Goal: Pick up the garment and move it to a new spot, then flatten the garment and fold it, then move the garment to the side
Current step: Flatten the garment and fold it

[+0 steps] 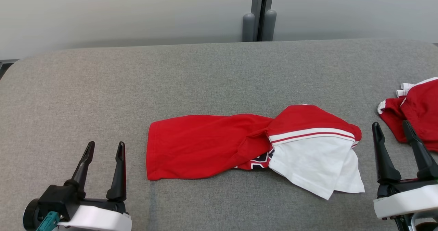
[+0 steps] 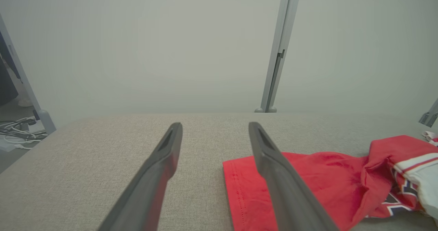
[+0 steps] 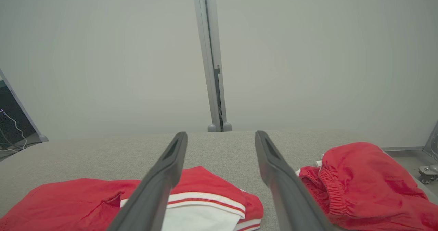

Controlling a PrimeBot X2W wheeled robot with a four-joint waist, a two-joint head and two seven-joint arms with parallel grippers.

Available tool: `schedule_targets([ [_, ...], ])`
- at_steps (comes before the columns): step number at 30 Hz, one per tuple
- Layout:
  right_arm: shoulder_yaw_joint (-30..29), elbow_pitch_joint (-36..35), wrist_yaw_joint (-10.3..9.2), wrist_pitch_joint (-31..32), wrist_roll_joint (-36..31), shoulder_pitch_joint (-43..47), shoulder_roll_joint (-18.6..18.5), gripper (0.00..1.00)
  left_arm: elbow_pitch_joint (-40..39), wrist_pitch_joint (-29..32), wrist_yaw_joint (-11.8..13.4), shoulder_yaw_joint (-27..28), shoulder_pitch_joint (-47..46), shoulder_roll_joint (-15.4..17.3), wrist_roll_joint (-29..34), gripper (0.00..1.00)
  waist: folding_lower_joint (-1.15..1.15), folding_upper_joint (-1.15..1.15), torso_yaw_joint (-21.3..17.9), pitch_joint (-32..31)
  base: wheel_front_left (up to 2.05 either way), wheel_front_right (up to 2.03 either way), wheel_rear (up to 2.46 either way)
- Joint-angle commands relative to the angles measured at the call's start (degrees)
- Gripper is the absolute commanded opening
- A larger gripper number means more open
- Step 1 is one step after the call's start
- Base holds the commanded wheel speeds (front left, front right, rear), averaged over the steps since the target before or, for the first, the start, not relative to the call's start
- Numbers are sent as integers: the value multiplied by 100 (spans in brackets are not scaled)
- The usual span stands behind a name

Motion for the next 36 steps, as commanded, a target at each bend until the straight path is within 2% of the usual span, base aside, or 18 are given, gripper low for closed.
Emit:
schedule_targets([
  [1,-11,-44,2,14,-31,45,-3,100,-26,16,27,1,-22,38,42,100,0,0,4,8,0,0,0],
  [10,-5,-44,2,24,-7,-69,37,100,-60,21,50,10,-173,59,-15,100,0,0,-1,108,0,0,0],
  [14,47,-21,2,44,-1,-116,49,100,31,119,-67,-65,-364,49,-100,100,0,0,-17,217,0,0,0],
  [20,202,89,2,-4,99,-166,72,100,687,406,-369,-265,-559,20,-335,100,0,0,-197,455,0,0,0],
  [29,243,346,2,-120,211,-40,95,100,1838,713,-683,-350,-566,-116,-819,100,0,0,-424,575,0,0,0],
  [36,291,438,2,-140,267,81,98,100,2289,852,-726,-408,-728,-77,-835,100,0,0,-503,641,0,0,0],
])
